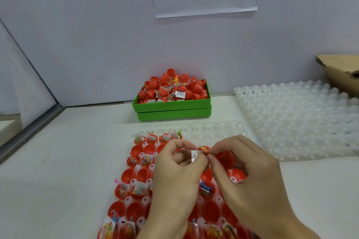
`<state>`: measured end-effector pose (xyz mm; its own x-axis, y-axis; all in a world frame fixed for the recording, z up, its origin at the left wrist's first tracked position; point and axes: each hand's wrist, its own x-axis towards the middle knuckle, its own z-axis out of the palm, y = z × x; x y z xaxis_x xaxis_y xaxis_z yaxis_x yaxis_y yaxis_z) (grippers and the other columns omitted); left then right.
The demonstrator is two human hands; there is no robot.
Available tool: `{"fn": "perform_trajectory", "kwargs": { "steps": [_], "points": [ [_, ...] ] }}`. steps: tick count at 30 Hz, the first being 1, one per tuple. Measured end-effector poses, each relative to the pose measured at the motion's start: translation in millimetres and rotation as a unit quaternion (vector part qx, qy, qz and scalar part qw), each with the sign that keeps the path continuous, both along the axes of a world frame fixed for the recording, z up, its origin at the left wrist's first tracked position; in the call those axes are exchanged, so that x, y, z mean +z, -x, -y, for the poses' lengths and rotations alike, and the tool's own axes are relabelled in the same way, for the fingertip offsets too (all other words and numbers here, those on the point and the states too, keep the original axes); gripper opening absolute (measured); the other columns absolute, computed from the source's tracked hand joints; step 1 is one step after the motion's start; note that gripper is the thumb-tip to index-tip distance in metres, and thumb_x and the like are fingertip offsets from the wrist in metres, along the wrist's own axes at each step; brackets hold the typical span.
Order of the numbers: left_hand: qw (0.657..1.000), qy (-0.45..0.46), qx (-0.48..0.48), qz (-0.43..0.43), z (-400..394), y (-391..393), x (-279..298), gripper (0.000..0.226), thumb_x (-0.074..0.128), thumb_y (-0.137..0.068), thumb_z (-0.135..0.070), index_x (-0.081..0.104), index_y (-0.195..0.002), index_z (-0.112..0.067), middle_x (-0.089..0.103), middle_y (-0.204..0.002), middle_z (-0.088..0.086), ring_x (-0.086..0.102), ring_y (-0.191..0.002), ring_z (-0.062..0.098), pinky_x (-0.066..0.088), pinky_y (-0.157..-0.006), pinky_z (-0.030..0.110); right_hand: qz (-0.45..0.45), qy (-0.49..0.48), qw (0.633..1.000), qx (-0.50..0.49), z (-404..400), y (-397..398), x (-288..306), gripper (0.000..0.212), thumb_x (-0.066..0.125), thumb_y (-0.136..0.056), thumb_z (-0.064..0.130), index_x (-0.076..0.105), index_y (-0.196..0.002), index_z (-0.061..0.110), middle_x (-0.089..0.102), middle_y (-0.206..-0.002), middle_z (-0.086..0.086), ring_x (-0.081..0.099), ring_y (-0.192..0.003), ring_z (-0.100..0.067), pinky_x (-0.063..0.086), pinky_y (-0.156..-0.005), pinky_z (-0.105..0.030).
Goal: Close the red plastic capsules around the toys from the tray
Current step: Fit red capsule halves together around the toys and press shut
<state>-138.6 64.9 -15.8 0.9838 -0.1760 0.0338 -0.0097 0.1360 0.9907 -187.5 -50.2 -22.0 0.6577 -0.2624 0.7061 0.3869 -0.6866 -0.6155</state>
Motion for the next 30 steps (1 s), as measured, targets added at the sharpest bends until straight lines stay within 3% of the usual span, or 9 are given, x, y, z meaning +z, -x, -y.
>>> {"fn": "perform_trajectory", "kwargs": {
  "steps": [4, 8, 12, 15, 18, 21, 24, 26, 30],
  "points": [
    [1.000, 0.022, 0.005, -0.003, 2.4, 1.7, -2.0, 0.016, 0.065, -0.086, 0.002, 0.060, -0.090, -0.012, 0.072, -0.075, 0.013, 0.069, -0.072, 0.026, 0.055, -0.066, 0.025, 0.004, 0.005, 1.000, 0.005, -0.1, 0.5, 1.4, 0.008, 0.071, -0.078, 0.009, 0.069, -0.080, 0.016, 0.061, -0.079, 0.011, 0.058, -0.068, 0.001, 0.039, -0.062, -0.004],
    [0.999, 0.031, 0.005, 0.008, 3.4, 2.1, -2.3, 0.022, 0.065, -0.086, 0.001, 0.063, -0.078, -0.019, 0.069, -0.074, 0.014, 0.067, -0.069, 0.022, 0.054, -0.066, 0.025, -0.022, -0.037, 0.999, 0.017, 0.2, 1.0, 2.8, 0.012, 0.074, -0.079, 0.011, 0.069, -0.078, 0.022, 0.062, -0.072, 0.014, 0.059, -0.063, 0.001, 0.038, -0.057, -0.005],
    [0.999, 0.015, -0.006, 0.046, 3.5, 1.1, -1.1, 0.022, 0.066, -0.088, -0.006, 0.062, -0.077, -0.023, 0.069, -0.077, 0.015, 0.071, -0.070, 0.022, 0.056, -0.065, 0.021, -0.093, -0.204, 0.972, 0.076, 1.4, 3.3, 4.4, 0.015, 0.075, -0.083, 0.013, 0.069, -0.077, 0.025, 0.072, -0.067, 0.000, 0.071, -0.060, -0.011, 0.053, -0.055, -0.021],
    [0.998, 0.004, -0.016, 0.063, 3.0, -0.1, -1.7, 0.021, 0.066, -0.091, -0.013, 0.063, -0.078, -0.029, 0.070, -0.079, 0.010, 0.071, -0.072, 0.021, 0.056, -0.067, 0.023, -0.121, -0.241, 0.960, 0.068, 1.6, 4.4, 7.6, 0.009, 0.073, -0.082, 0.020, 0.069, -0.077, 0.027, 0.071, -0.061, -0.003, 0.071, -0.056, -0.021, 0.058, -0.058, -0.038],
    [0.997, -0.015, -0.009, 0.079, 4.0, -0.1, -2.2, 0.019, 0.067, -0.090, -0.023, 0.062, -0.077, -0.034, 0.070, -0.077, 0.003, 0.066, -0.066, 0.015, 0.053, -0.063, 0.022, -0.137, -0.264, 0.953, 0.065, -1.1, 5.3, 11.1, 0.009, 0.073, -0.083, 0.023, 0.069, -0.076, 0.027, 0.070, -0.059, -0.005, 0.069, -0.056, -0.029, 0.058, -0.059, -0.046],
    [0.996, -0.016, -0.016, 0.087, 5.0, 1.7, 1.3, 0.011, 0.068, -0.080, -0.044, 0.061, -0.078, -0.035, 0.070, -0.077, 0.000, 0.062, -0.062, 0.014, 0.050, -0.060, 0.023, -0.140, -0.272, 0.950, 0.061, -1.0, 5.4, 12.8, 0.007, 0.073, -0.082, 0.025, 0.069, -0.077, 0.027, 0.071, -0.061, -0.005, 0.070, -0.057, -0.026, 0.059, -0.061, -0.045],
    [0.995, -0.015, -0.031, 0.099, 4.7, 2.6, 3.9, 0.026, 0.068, -0.069, -0.056, 0.061, -0.082, -0.035, 0.069, -0.082, 0.000, 0.065, -0.065, 0.017, 0.050, -0.059, 0.019, -0.143, -0.285, 0.946, 0.055, 2.3, 4.4, 12.6, 0.008, 0.073, -0.083, 0.022, 0.070, -0.076, 0.025, 0.072, -0.063, -0.004, 0.071, -0.059, -0.022, 0.058, -0.061, -0.041],
    [0.991, -0.025, -0.048, 0.119, 3.4, 3.0, 4.5, 0.028, 0.073, -0.068, -0.050, 0.061, -0.087, -0.034, 0.068, -0.085, -0.004, 0.067, -0.074, 0.016, 0.052, -0.063, 0.018, -0.143, -0.304, 0.940, 0.055, 5.3, 3.5, 12.9, 0.010, 0.074, -0.084, 0.019, 0.071, -0.074, 0.022, 0.071, -0.062, -0.004, 0.070, -0.057, -0.019, 0.057, -0.055, -0.032],
    [0.979, -0.054, -0.067, 0.185, 1.4, 1.2, 2.6, 0.026, 0.075, -0.083, -0.015, 0.061, -0.093, -0.034, 0.065, -0.091, -0.012, 0.066, -0.086, 0.005, 0.054, -0.065, 0.015, -0.139, -0.353, 0.923, 0.066, 11.0, 2.5, 15.5, 0.013, 0.073, -0.084, 0.014, 0.073, -0.071, 0.016, 0.072, -0.065, -0.006, 0.071, -0.057, -0.017, 0.050, -0.052, -0.015]
  ]
}}
